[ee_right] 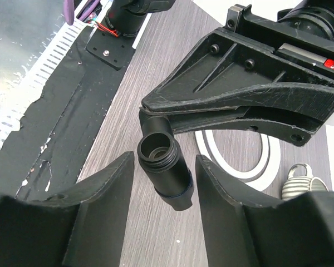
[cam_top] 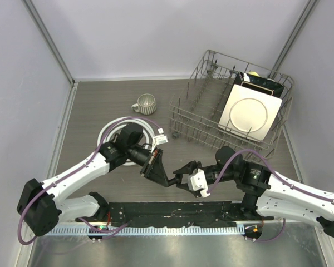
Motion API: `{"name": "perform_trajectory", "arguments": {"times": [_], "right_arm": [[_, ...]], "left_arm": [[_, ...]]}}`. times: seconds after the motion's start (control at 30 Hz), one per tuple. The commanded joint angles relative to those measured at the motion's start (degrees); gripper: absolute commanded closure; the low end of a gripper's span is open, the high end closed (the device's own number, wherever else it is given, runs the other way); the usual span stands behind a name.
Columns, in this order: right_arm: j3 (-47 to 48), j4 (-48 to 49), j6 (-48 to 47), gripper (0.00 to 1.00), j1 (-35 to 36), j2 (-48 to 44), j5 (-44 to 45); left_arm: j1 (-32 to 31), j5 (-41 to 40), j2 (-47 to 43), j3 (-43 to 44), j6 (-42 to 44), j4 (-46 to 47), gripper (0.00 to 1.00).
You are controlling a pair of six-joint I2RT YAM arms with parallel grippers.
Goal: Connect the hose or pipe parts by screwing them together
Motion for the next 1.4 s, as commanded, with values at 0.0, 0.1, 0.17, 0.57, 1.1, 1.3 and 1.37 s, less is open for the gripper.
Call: {"name": "perform_trajectory", "arguments": {"times": [0.0,0.1,0.17,0.57,1.1,1.3,1.37], "right_arm": [[2.26,2.98,-0.99,0.48,-0.09,0.35,-0.77],[2.08,3.41,-0.81,0.57,-0.09,0.44,-1.73],[2.0,3.42,-0.46,0.65,-0.09,0.53,-2.08],[2.96,3.42,3.58,0.99,-0.18,0.97,-2.53],[4.1,9.4,21.94,0.99,-0.27,-1.49,19.79],[7.44,7.81,31.17,0.99,-0.27,0.79,23.84],[7.88,7.46,34.16,0.99,-0.27,1.58,24.11]], "left_arm": [[0.21,3.21,-0.04,2.05,0.72,1.23,1.0],[0.21,3.2,0.13,2.22,1.07,0.71,1.0],[0.21,3.29,0.05,2.14,1.07,0.7,1.0],[5.38,-4.17,2.33,3.01,1.16,-3.25,0.6],[15.85,-20.49,-0.74,6.7,-8.32,-3.43,0.17],[17.52,-39.8,-3.9,12.76,-9.56,-11.32,0.16],[17.61,-46.94,-4.43,13.65,-10.7,-15.37,0.16]]}}
